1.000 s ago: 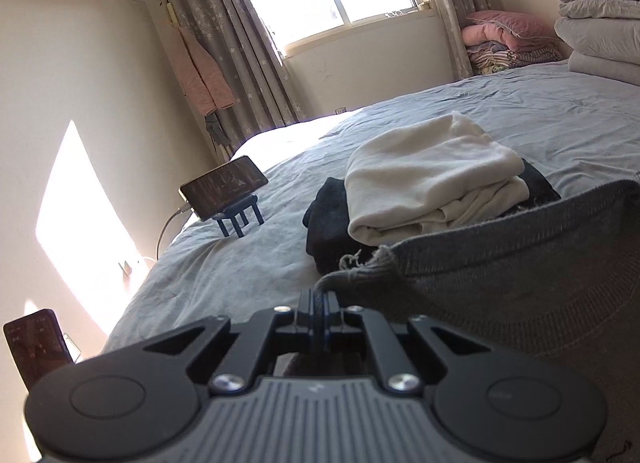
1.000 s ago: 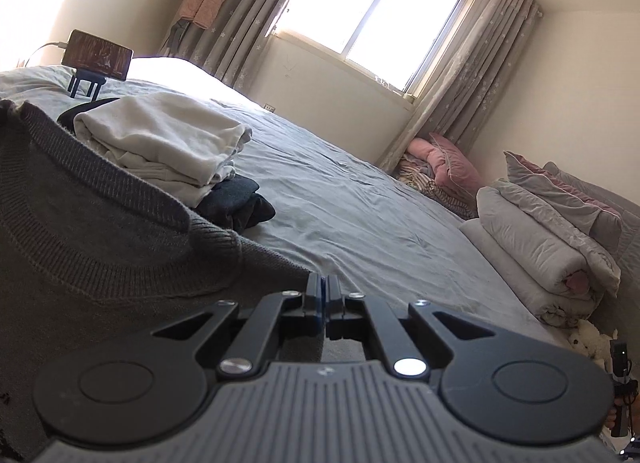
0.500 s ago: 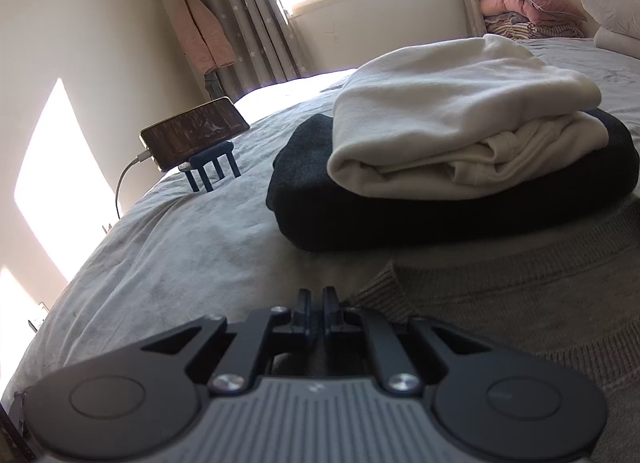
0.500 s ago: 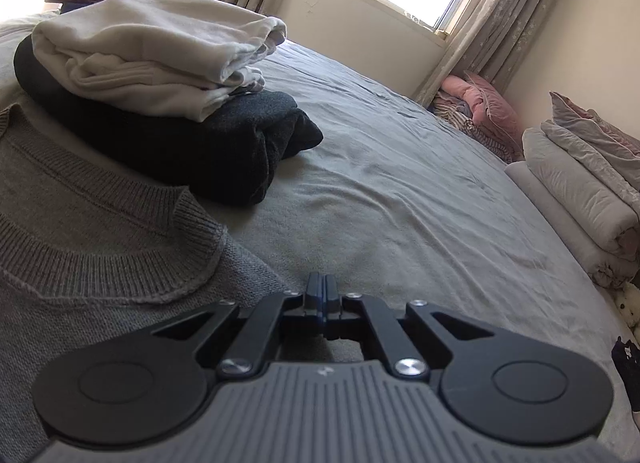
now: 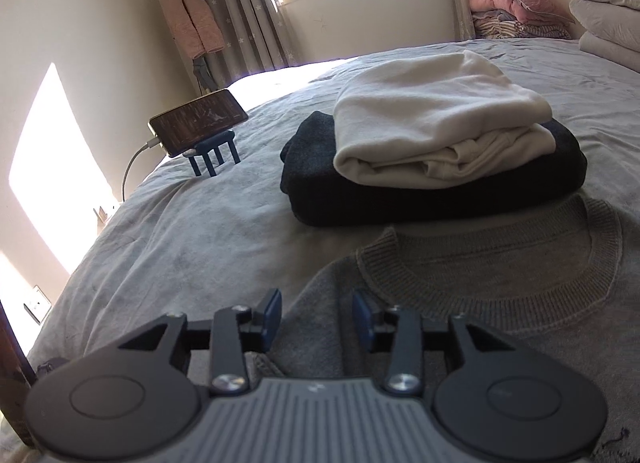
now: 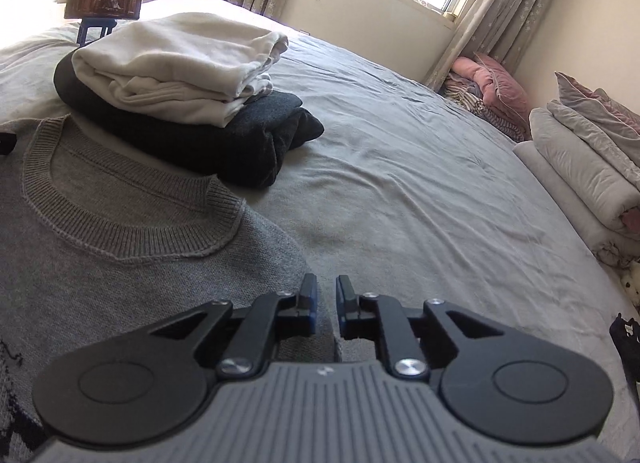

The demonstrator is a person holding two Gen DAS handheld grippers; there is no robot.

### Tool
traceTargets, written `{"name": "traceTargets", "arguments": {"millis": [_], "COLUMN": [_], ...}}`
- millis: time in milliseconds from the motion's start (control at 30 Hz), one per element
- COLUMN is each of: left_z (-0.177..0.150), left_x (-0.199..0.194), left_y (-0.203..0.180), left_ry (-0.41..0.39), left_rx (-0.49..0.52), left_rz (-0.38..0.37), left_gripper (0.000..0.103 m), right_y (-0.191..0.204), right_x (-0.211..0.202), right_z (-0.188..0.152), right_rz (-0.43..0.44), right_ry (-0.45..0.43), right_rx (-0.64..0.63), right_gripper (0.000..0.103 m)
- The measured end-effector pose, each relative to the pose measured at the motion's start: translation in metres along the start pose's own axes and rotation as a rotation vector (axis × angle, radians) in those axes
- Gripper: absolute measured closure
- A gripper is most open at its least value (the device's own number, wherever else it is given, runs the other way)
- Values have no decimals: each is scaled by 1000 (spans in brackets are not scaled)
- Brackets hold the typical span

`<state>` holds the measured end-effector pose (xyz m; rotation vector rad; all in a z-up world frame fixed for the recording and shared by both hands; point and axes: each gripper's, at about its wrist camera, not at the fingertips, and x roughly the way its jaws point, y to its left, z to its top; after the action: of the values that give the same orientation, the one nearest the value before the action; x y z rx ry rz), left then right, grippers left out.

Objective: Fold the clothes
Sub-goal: 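Lower the sweater onto the bed and open both grippers, laying it flat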

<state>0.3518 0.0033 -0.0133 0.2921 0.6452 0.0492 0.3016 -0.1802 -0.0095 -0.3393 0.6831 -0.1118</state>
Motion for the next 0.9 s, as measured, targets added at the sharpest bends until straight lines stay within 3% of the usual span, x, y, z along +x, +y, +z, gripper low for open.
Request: {"name": "traceTargets", "arguments": {"millis": [267, 900], "left_z": [-14, -64], "left_x": [-49, -165], "left_y": [0, 0], "left_ry": [32, 79], "left_rx": [25, -18], "left_rz": [-14, -65], "left_gripper": [61, 60], "right_y": [1, -1], "right_x": [-43, -151], "right_z": [-12, -44], "right_rz": [53, 72], "right_ry": [16, -16], "right_rx": [4, 11], "right_gripper": [78, 77]}}
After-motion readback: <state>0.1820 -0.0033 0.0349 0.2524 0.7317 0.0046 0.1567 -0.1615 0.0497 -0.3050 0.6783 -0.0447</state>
